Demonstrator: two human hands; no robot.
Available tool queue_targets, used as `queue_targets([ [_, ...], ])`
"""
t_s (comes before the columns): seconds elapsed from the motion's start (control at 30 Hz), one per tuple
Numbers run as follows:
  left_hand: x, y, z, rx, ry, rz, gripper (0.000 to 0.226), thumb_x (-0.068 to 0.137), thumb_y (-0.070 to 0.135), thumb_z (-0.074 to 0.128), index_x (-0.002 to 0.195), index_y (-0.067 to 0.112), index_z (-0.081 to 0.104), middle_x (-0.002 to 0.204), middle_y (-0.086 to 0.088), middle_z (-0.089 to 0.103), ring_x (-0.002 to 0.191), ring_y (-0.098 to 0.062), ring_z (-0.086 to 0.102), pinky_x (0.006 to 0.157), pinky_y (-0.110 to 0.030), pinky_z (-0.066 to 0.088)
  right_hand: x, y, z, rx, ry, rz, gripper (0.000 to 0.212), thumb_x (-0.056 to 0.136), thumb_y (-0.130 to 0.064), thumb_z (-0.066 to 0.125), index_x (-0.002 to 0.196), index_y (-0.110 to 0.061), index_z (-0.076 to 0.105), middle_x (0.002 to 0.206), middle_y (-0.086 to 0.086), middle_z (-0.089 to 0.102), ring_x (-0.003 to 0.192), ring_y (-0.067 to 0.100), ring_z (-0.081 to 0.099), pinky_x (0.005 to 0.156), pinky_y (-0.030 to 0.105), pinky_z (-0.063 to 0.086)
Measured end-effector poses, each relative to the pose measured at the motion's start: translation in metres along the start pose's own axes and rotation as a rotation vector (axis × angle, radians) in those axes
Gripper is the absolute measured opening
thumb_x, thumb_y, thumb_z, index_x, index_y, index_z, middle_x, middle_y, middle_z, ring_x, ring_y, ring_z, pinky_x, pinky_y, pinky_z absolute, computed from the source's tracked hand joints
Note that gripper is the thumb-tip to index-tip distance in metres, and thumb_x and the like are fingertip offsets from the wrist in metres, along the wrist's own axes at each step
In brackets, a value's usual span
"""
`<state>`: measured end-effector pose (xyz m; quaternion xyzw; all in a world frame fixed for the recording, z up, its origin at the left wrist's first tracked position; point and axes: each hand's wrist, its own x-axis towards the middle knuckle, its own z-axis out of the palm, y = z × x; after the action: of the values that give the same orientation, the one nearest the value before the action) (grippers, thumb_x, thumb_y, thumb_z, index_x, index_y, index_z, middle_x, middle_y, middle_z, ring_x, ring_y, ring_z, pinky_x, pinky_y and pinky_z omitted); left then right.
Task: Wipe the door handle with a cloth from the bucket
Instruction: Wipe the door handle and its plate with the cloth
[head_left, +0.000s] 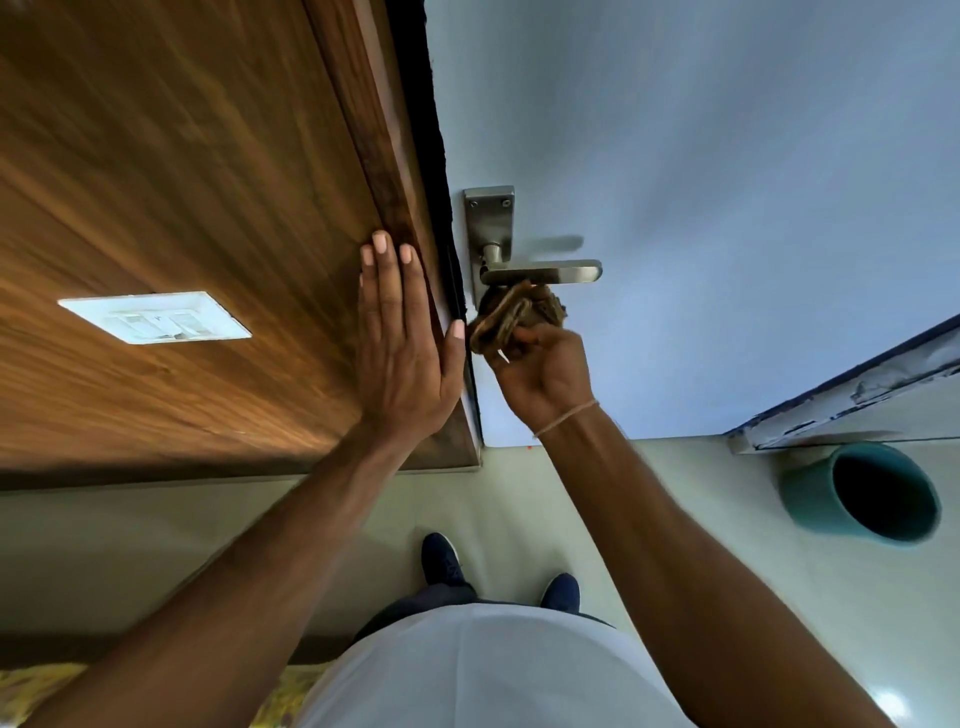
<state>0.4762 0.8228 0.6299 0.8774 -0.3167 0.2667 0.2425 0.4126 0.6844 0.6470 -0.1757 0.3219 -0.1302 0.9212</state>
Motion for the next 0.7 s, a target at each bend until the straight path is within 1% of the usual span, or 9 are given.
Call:
queue_targets([
  [0.07, 0.000, -0.002, -0.002, -0.001, -0.012, 0.010, 0.077, 0.108, 0.029, 0.054, 0.165, -0.008, 0.018, 0.173, -0.034, 0.018, 0.164, -0.047, 0.015, 0.135, -0.057, 0.020, 0.002, 0.000, 0.022, 0.108, -0.089, 0.032, 0.057, 0.079, 0.016, 0.034, 0.128, -0.004, 0.056, 0.125, 0.025, 0.059, 0.119, 0.039, 0.057, 0.101, 0.046, 0.055],
  [0.13, 0.000, -0.002, -0.003, -0.005, -0.019, 0.010, 0.076, 0.109, 0.030, 0.052, 0.166, -0.007, 0.017, 0.173, -0.034, 0.017, 0.164, -0.047, 0.015, 0.136, -0.055, 0.019, 0.005, -0.001, 0.038, 0.178, -0.130, 0.060, 0.057, 0.092, 0.015, 0.027, 0.139, -0.006, 0.051, 0.126, 0.026, 0.058, 0.112, 0.039, 0.061, 0.081, 0.043, 0.065],
  [0.2, -0.001, -0.003, -0.003, -0.012, -0.021, 0.011, 0.075, 0.110, 0.031, 0.050, 0.166, -0.007, 0.017, 0.173, -0.034, 0.017, 0.164, -0.047, 0.014, 0.135, -0.056, 0.019, 0.005, -0.002, 0.043, 0.179, -0.127, 0.081, 0.056, 0.100, 0.012, 0.027, 0.150, -0.004, 0.046, 0.136, 0.027, 0.058, 0.109, 0.037, 0.063, 0.070, 0.041, 0.067],
  [0.3, -0.001, -0.005, -0.002, -0.020, -0.024, 0.022, 0.075, 0.110, 0.030, 0.050, 0.166, -0.007, 0.017, 0.173, -0.034, 0.017, 0.164, -0.047, 0.015, 0.135, -0.057, 0.020, 0.010, -0.003, 0.041, 0.102, -0.057, 0.038, 0.058, 0.101, 0.017, 0.032, 0.155, -0.001, 0.043, 0.149, 0.026, 0.056, 0.107, 0.037, 0.066, 0.075, 0.044, 0.061],
  [0.4, -0.001, -0.007, -0.002, -0.013, -0.023, 0.030, 0.076, 0.109, 0.030, 0.051, 0.165, -0.008, 0.017, 0.173, -0.034, 0.018, 0.164, -0.048, 0.015, 0.135, -0.057, 0.020, 0.023, -0.008, 0.030, 0.065, 0.043, -0.064, 0.061, 0.095, 0.026, 0.036, 0.150, 0.002, 0.048, 0.131, 0.026, 0.065, 0.106, 0.039, 0.068, 0.085, 0.047, 0.060],
  [0.47, 0.000, -0.006, 0.000, -0.009, -0.022, 0.035, 0.078, 0.108, 0.030, 0.053, 0.165, -0.008, 0.016, 0.172, -0.035, 0.018, 0.164, -0.048, 0.015, 0.134, -0.058, 0.021, 0.032, -0.014, 0.021, 0.057, 0.095, -0.134, 0.060, 0.092, 0.029, 0.035, 0.142, 0.001, 0.054, 0.127, 0.027, 0.065, 0.126, 0.048, 0.063, 0.105, 0.056, 0.055],
  [0.53, 0.001, -0.004, 0.002, 0.002, -0.008, 0.018, 0.080, 0.107, 0.029, 0.056, 0.165, -0.008, 0.016, 0.172, -0.036, 0.019, 0.163, -0.048, 0.016, 0.134, -0.058, 0.021, 0.035, -0.013, 0.020, 0.054, 0.114, -0.142, 0.056, 0.093, 0.028, 0.035, 0.134, -0.004, 0.058, 0.138, 0.030, 0.061, 0.140, 0.051, 0.053, 0.116, 0.061, 0.045],
  [0.6, 0.000, -0.003, 0.005, 0.006, 0.002, 0.011, 0.080, 0.107, 0.029, 0.056, 0.165, -0.009, 0.016, 0.171, -0.036, 0.020, 0.163, -0.049, 0.016, 0.135, -0.057, 0.020, 0.030, -0.007, 0.026, 0.064, 0.080, -0.115, 0.051, 0.095, 0.026, 0.033, 0.127, -0.005, 0.059, 0.130, 0.028, 0.064, 0.134, 0.048, 0.057, 0.116, 0.059, 0.045],
  [0.7, 0.001, -0.004, 0.005, 0.000, 0.005, 0.021, 0.078, 0.108, 0.033, 0.050, 0.165, -0.009, 0.015, 0.171, -0.037, 0.020, 0.162, -0.049, 0.016, 0.135, -0.057, 0.020, 0.026, -0.003, 0.036, 0.087, 0.027, -0.050, 0.050, 0.095, 0.024, 0.027, 0.119, -0.007, 0.058, 0.109, 0.021, 0.065, 0.106, 0.040, 0.064, 0.099, 0.052, 0.054],
])
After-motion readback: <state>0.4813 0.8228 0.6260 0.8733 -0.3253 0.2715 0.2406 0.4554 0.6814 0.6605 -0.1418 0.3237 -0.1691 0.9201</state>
